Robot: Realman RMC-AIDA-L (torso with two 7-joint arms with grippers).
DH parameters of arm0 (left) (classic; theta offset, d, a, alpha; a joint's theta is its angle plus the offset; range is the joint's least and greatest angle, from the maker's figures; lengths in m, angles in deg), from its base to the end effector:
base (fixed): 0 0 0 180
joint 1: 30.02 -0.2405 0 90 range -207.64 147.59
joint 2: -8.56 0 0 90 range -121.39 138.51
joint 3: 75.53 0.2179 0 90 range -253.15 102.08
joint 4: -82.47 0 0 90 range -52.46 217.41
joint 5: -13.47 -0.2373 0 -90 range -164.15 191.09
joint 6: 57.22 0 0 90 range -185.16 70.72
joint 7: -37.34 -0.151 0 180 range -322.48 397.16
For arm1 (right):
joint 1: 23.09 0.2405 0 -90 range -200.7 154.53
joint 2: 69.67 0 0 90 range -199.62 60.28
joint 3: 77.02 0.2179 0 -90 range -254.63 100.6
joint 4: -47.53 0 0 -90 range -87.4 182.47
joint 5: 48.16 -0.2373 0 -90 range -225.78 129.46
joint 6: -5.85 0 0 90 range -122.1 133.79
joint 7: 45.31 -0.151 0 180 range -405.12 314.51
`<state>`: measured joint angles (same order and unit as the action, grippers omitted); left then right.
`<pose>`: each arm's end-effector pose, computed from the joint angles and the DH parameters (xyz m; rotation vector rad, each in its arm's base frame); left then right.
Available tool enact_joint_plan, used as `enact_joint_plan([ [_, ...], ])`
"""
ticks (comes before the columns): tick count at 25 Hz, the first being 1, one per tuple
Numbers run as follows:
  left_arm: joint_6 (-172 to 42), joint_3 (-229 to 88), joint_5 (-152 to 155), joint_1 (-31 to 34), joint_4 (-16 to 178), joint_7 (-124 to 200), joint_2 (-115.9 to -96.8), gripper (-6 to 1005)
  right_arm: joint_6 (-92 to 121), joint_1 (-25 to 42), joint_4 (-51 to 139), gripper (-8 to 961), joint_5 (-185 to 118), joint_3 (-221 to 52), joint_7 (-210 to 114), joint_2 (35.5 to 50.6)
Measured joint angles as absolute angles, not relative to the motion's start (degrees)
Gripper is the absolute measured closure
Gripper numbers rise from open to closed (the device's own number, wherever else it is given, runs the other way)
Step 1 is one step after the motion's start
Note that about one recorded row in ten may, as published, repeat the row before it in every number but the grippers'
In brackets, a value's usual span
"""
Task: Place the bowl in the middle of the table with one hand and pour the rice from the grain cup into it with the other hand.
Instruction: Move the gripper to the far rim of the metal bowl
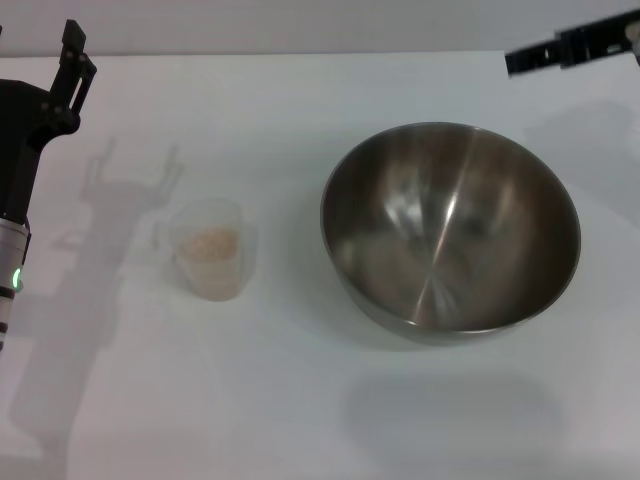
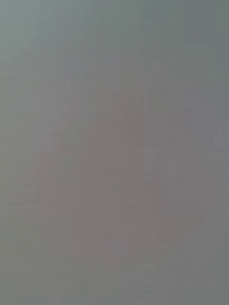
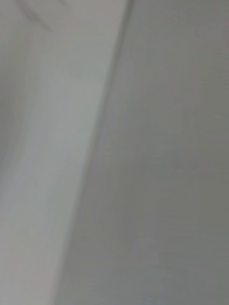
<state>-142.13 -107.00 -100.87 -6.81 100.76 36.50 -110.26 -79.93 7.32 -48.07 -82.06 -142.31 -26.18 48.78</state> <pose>-0.2568 0.3154 -0.0100 -1.4887 -0.2938 -0.9457 0.1173 0.3828 0.1172 -2.2063 1.0897 0.0448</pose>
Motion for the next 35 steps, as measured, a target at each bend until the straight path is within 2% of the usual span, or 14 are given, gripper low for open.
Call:
enact_joint_plan([
  [1, -142.1, -107.0, -100.9, -6.9, 100.8, 36.5, -110.26, 206, -84.3, 9.4, -45.4, 221, -81.4, -140.9, -26.2, 47.97],
  [2, -142.1, -107.0, -100.9, -6.9, 100.8, 36.5, -110.26, 206, -84.3, 9.4, -45.4, 221, -81.4, -140.9, -26.2, 47.97],
  [3, -142.1, -107.0, -100.9, -7.1, 100.8, 36.5, -110.26, 206, -87.0, 10.8, -42.7, 221, -80.6, -140.3, -26.1, 47.37],
  [6, -142.1, -107.2, -100.9, -7.2, 100.8, 36.4, -110.26, 207, -88.4, 11.3, -40.3, 227, -79.6, -139.8, -25.6, 47.00],
  [30, -141.9, -107.8, -100.9, -7.0, 100.3, 36.4, -110.27, 215, -82.5, 11.6, -25.2, 272, -76.9, -140.3, -21.2, 47.40],
  [35, -141.8, -107.8, -100.9, -6.9, 100.3, 36.4, -110.27, 217, -81.1, 12.4, -24.3, 281, -74.9, -140.4, -20.4, 48.25],
])
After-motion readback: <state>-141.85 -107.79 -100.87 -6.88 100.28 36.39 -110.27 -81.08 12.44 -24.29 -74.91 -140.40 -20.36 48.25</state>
